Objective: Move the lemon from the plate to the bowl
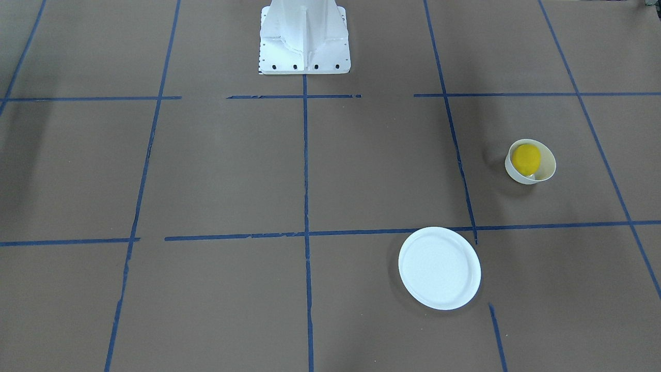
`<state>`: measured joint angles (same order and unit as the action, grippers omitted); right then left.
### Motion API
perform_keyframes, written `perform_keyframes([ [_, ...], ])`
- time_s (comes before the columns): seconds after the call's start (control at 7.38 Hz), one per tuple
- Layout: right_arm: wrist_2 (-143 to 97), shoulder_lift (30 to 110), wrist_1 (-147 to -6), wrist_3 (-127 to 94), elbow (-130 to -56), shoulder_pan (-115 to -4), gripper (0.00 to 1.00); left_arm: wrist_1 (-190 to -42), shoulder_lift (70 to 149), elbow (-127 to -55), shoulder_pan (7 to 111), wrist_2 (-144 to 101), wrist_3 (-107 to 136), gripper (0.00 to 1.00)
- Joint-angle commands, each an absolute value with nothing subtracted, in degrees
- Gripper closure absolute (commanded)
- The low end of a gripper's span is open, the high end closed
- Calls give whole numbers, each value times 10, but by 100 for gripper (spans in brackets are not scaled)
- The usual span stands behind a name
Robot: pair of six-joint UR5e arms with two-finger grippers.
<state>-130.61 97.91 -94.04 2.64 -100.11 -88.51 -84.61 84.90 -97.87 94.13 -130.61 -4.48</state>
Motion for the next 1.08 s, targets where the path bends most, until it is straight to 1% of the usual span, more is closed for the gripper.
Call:
perform_keyframes([
  [0.0,-1306,979,-940,26,-1001,-885,0,-847,849,-978,941,-1306,-45,0],
  [0.95,-1306,979,-940,26,-1001,-885,0,-846,857,-988,940,-1310,-45,0],
])
